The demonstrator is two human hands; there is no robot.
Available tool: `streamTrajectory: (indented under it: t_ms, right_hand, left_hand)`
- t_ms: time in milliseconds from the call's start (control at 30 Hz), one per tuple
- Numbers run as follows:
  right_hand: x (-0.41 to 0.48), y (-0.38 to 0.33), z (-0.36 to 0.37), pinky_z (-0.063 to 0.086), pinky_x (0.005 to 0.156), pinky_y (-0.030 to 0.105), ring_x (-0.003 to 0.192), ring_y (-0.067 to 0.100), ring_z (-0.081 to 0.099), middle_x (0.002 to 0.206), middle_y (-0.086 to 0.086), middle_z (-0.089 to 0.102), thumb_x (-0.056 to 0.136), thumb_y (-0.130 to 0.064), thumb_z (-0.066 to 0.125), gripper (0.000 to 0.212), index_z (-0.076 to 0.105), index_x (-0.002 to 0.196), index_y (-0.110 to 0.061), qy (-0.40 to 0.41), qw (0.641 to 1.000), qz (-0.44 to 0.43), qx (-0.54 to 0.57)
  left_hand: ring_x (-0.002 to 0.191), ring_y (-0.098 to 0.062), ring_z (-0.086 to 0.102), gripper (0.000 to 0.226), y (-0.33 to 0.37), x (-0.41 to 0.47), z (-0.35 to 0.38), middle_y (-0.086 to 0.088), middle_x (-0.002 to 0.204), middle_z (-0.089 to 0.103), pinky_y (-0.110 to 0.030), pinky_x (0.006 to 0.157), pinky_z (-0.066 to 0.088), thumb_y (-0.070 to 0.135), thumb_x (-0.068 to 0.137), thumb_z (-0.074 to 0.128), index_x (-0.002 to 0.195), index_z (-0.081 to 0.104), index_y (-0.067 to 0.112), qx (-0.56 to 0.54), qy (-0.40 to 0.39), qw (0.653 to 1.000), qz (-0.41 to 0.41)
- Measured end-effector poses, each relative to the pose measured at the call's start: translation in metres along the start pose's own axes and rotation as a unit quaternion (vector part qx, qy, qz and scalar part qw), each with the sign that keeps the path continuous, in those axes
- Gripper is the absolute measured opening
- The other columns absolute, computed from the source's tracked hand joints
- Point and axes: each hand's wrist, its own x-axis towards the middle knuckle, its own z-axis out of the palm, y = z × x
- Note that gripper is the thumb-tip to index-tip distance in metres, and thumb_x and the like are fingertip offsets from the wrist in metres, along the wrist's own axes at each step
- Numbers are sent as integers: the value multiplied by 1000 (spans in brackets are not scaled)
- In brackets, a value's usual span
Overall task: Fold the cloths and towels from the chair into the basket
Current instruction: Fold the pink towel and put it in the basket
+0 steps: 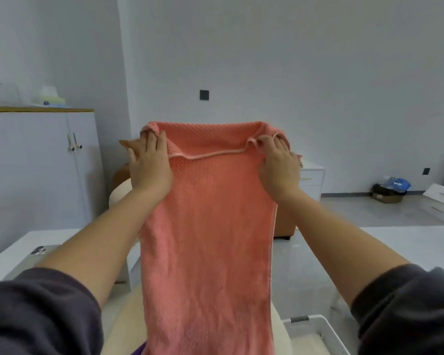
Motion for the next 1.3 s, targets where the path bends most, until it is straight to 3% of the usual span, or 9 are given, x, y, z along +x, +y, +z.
streamTrajectory:
  t_ms: [233, 333, 467, 600, 733, 867, 967, 1133, 1300]
  right_hand:
    - [-91, 7, -4, 40, 57, 33, 70, 27, 57, 81, 3, 64, 94, -17, 45, 17, 56, 107, -18, -73, 989, 121, 50]
    - [-143, 10, -11, 50, 62, 41, 68, 27, 61, 74, 4, 66, 95, -25, 43, 17, 57, 104, -22, -139, 971, 173, 88]
    - [-209, 16, -21, 51, 53, 36, 51, 19, 59, 54, -4, 57, 96, -25, 41, 20, 58, 85, -23, -247, 926, 229, 169]
    - [-258, 19, -35, 47, 50, 24, 47, 18, 61, 55, 8, 62, 94, -10, 41, 23, 56, 76, -9, -429, 821, 287, 246]
    - [-288, 19, -41, 41, 57, 21, 65, 11, 60, 71, 2, 66, 96, -17, 41, 18, 54, 83, -15, -551, 723, 329, 256]
    - [-296, 20, -41, 36, 60, 23, 67, 7, 50, 68, -8, 68, 95, -18, 45, 14, 58, 90, -18, -548, 697, 360, 289]
    - [-295, 25, -34, 39, 73, 28, 71, 6, 53, 77, -7, 70, 94, -25, 47, 16, 62, 89, -22, -574, 670, 361, 302]
    - [-291, 25, -19, 39, 74, 31, 74, 8, 60, 82, -2, 71, 97, -23, 45, 18, 60, 86, -22, -546, 636, 381, 389]
    - [-287, 33, 6, 48, 75, 31, 75, 15, 64, 83, 3, 71, 98, -15, 43, 14, 57, 97, -15, -476, 623, 413, 463]
  left_hand:
    - [92, -36, 58, 24, -20, -83, 4, -12, 101, 64, -40, 75, 40, 4, 84, 47, 103, 60, 12, -154, 7, 987, -46]
    - [77, -35, 52, 13, -29, -123, 6, -8, 77, 57, -34, 61, 34, 16, 89, 46, 79, 54, 15, -148, -71, 982, -91]
    - [74, -31, 49, 24, -44, -178, 14, -8, 80, 48, -35, 59, 33, 18, 88, 47, 66, 47, 10, -141, -125, 979, -80]
    - [90, -25, 54, 18, -52, -222, 21, 1, 93, 49, -38, 77, 42, 26, 84, 43, 73, 53, 18, -65, -255, 964, -21]
    - [91, -21, 56, 15, -45, -255, 24, 1, 89, 60, -31, 68, 35, 14, 82, 41, 74, 52, 20, 47, -433, 899, 31]
    - [103, -20, 55, 21, -29, -271, 31, 1, 117, 57, -30, 81, 41, 21, 84, 48, 104, 54, 25, 94, -570, 811, 86]
    - [117, -24, 49, 56, -13, -271, 39, -2, 132, 46, -36, 97, 39, 45, 78, 57, 128, 43, 23, 152, -635, 747, 122]
    - [109, -20, 49, 75, 28, -278, 57, 2, 124, 46, -36, 89, 41, 70, 70, 53, 128, 42, 24, 3, -572, 809, 136]
    - [101, -27, 57, 17, 44, -285, 94, -4, 108, 58, -36, 79, 45, 29, 87, 49, 101, 52, 19, -64, -446, 888, 90]
